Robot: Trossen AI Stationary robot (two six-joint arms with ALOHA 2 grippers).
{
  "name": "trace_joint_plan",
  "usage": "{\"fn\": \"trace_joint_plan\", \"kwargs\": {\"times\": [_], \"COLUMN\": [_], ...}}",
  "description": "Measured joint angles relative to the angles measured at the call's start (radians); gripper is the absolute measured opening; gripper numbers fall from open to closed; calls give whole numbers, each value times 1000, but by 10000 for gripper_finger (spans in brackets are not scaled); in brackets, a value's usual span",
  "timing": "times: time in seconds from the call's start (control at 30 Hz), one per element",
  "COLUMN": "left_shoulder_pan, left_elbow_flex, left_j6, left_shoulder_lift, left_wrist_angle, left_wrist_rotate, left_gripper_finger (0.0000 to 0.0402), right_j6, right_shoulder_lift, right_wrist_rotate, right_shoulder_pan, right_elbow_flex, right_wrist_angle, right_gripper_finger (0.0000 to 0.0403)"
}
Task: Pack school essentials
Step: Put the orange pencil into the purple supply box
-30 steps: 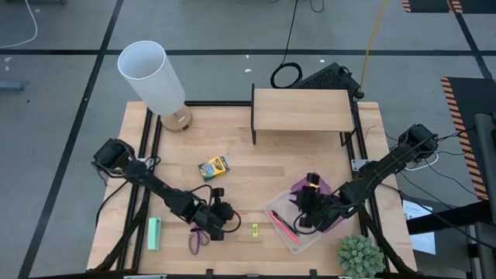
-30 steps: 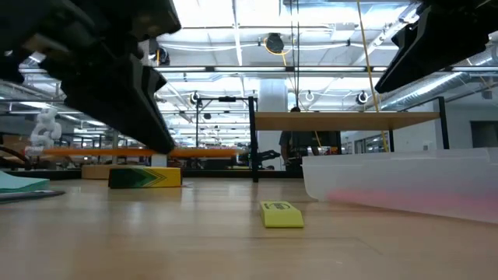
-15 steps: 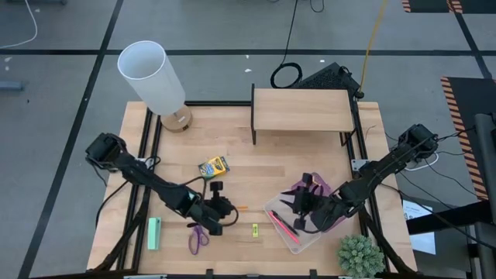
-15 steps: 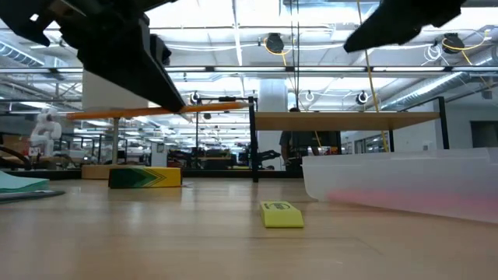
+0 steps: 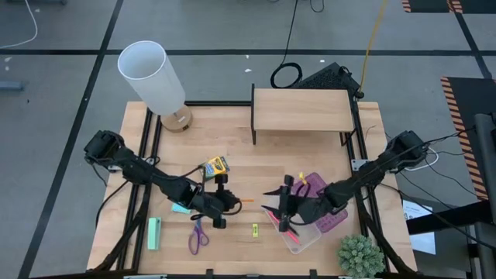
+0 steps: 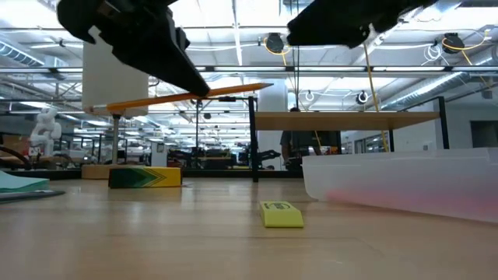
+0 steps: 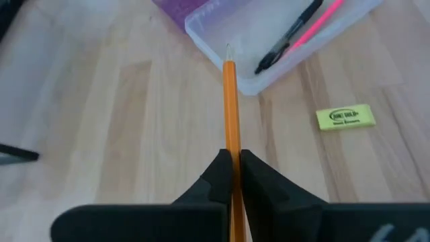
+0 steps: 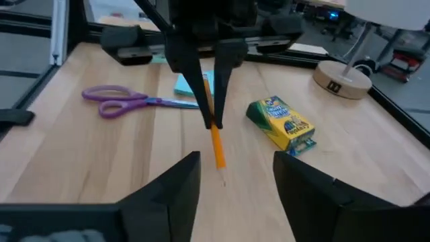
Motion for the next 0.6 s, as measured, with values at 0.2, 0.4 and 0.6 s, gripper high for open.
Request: {"fn": "trace_joint_plan", "kwargs": {"times": [0.2, 0.4, 0.6], "left_shoulder_pan": [17, 28, 27], "left_elbow_flex": [0, 0, 0], "left_j6": [71, 78, 79], "left_shoulder_lift": [0, 0, 0], "left_wrist_angle": [56, 65, 80], "left_wrist_rotate": [24, 30, 36], "left_gripper_finger": [19, 19, 19], "right_j6": [-58, -80, -80], "right_shoulder_lift": [73, 133, 162], "right_wrist_rotate": [-51, -141, -148], "right_shoulder_pan": [-44, -72, -87], "right_elbow_flex": [0, 0, 0], "right_wrist_angle": [80, 164, 194], "right_gripper_finger": [191, 184, 166]}}
